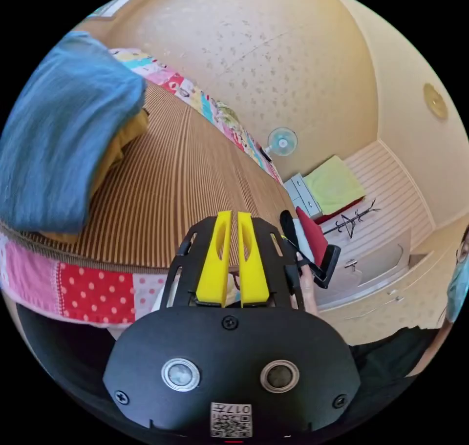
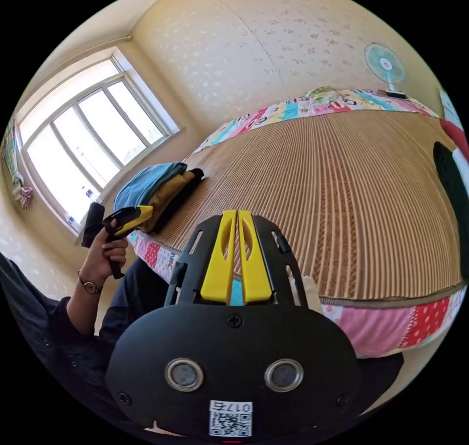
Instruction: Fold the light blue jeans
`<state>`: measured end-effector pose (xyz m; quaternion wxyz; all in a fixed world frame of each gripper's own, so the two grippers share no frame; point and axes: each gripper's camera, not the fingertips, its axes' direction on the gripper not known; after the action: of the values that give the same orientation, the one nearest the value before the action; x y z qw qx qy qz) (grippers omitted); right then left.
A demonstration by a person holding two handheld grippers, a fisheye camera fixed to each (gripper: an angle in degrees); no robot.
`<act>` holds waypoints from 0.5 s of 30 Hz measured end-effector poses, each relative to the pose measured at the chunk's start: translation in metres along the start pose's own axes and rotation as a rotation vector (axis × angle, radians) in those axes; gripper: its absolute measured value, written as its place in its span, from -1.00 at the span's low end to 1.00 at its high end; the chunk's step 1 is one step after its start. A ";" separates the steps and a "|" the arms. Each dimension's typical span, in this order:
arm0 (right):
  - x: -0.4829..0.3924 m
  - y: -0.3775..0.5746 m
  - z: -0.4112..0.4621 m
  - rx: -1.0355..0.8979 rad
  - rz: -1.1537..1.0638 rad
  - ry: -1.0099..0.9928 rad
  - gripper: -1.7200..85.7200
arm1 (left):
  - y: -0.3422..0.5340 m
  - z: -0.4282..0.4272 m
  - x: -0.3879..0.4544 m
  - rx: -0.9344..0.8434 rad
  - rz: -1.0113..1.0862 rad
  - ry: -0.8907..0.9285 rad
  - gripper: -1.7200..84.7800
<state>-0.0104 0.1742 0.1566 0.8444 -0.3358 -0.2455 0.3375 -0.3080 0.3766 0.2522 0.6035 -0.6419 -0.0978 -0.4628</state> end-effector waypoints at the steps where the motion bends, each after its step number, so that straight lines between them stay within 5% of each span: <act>1: -0.002 0.004 0.005 -0.026 0.002 0.002 -0.87 | -0.002 0.003 -0.002 -0.108 0.004 -0.011 -0.97; 5: -0.032 0.013 0.015 -0.104 -0.084 0.088 -0.91 | -0.004 0.017 0.048 -0.272 0.177 -0.250 -0.98; 10: -0.054 0.019 0.002 -0.080 -0.169 0.173 -0.93 | -0.007 0.133 0.142 -0.525 0.596 -1.008 -0.97; 15: -0.044 0.035 -0.017 -0.070 -0.170 0.124 -0.95 | -0.002 0.243 0.136 -0.820 0.713 -1.274 -0.98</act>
<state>-0.0421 0.1544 0.1116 0.8713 -0.3634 -0.2323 0.2344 -0.1182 0.5284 0.3888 0.2618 -0.9417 -0.0354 0.2083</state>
